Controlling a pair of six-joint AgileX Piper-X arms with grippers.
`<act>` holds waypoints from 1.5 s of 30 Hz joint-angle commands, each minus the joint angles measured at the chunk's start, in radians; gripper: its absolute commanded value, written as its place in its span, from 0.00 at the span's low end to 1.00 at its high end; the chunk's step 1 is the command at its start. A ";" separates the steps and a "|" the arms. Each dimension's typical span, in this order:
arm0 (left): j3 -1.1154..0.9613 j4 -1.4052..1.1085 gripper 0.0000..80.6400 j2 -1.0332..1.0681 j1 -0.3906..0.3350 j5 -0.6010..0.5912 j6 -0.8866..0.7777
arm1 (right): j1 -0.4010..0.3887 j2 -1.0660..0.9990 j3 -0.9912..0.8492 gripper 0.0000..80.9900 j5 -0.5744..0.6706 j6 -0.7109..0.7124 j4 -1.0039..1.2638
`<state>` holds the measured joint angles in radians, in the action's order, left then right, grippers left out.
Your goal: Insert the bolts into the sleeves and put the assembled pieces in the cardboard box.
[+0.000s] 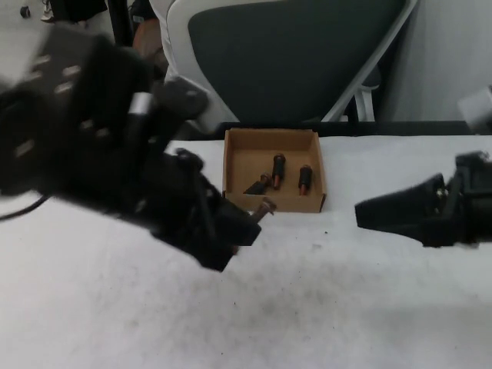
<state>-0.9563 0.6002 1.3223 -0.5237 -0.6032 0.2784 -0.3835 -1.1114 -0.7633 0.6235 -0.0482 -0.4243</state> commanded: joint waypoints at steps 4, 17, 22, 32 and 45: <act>0.215 -0.225 0.01 -0.337 0.003 -0.008 -0.204 | -0.038 -0.078 -0.161 0.00 -0.043 0.113 -0.165; 0.471 -0.382 0.01 -0.771 0.003 0.051 -0.481 | -0.156 -0.284 -0.495 0.00 -0.086 0.211 -0.483; 0.546 -0.397 0.01 -0.742 0.003 0.079 -0.495 | -0.231 -0.284 -0.514 0.00 -0.128 0.155 -0.421; 0.565 -0.628 0.01 -0.551 0.003 -0.041 -0.529 | -0.313 -0.287 -0.514 0.00 -0.132 0.038 -0.371; 0.565 -0.738 0.01 -0.477 0.003 -0.058 -0.593 | -0.325 -0.287 -0.514 0.00 -0.124 0.001 -0.363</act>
<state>-0.3857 -0.1056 0.8451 -0.5237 -0.6514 -0.3069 -0.7055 -1.3978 -1.2673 0.4930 -0.0326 -0.8014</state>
